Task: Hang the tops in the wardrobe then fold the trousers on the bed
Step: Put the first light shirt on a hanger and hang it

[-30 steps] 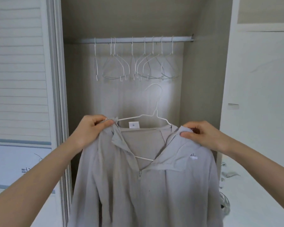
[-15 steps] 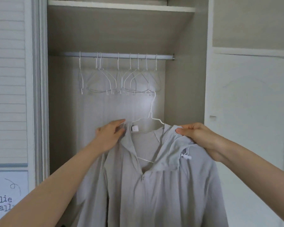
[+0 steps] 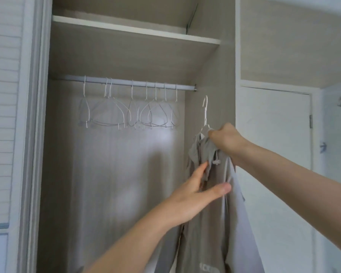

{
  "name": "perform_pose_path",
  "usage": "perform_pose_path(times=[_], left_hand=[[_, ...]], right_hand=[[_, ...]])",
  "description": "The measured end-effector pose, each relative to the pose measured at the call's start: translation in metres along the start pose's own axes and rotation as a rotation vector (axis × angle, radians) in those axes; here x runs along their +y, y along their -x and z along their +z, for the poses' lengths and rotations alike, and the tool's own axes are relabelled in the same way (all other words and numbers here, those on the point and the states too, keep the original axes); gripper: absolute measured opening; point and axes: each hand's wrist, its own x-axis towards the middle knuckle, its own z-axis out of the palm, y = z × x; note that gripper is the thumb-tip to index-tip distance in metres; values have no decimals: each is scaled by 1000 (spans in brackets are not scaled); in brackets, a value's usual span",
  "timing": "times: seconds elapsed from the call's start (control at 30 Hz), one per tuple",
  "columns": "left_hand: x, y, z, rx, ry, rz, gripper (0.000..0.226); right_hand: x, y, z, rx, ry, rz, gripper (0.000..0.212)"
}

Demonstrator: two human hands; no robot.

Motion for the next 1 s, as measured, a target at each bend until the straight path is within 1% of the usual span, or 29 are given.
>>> perform_pose_path(times=[0.07, 0.1, 0.13, 0.17, 0.23, 0.3, 0.37, 0.4, 0.53, 0.6, 0.7, 0.8, 0.83, 0.9, 0.97, 1.0], left_hand=[[0, -3, 8, 65, -62, 11, 115], [-2, -5, 13, 110, -112, 5, 117], [-5, -9, 18, 162, -160, -12, 117], [-11, -13, 22, 220, -206, -35, 113], [-26, -24, 24, 330, -291, -71, 100], [-44, -39, 17, 430, -365, -99, 80], [-59, -53, 8, 499, -423, -83, 60], [-66, -61, 2, 525, -470, -49, 52], [-91, -100, -19, 589, -615, 89, 28], [-104, -125, -28, 611, -642, 133, 19], [-120, -167, -45, 625, -688, 176, 16], [-137, -210, -58, 654, -674, 179, 16], [-141, -222, -62, 657, -630, 174, 14], [-149, -246, -67, 667, -436, 165, 3], [-156, -269, -70, 641, -258, 150, 20], [-159, -279, -73, 629, -219, 155, 26]], right_hand=[[-8, -10, 9, 19, 146, -50, 26], [-13, -14, 14, 35, 230, -81, 24], [-18, -19, 20, 57, 337, -95, 15], [-21, -23, 26, 92, 459, -109, 10], [-26, -34, 39, 143, 672, -114, 32], [-24, -48, 52, 170, 813, -138, 37], [-18, -63, 61, 178, 890, -186, 38], [-14, -73, 65, 183, 920, -216, 38], [-3, -112, 76, 210, 1003, -322, 40], [-2, -136, 81, 240, 1030, -363, 38], [-1, -170, 89, 278, 1074, -430, 35], [3, -207, 100, 310, 1090, -440, 35], [4, -218, 103, 308, 1085, -427, 35], [5, -242, 113, 320, 1053, -405, 34], [7, -266, 122, 341, 1006, -387, 35], [9, -277, 126, 345, 982, -383, 36]])
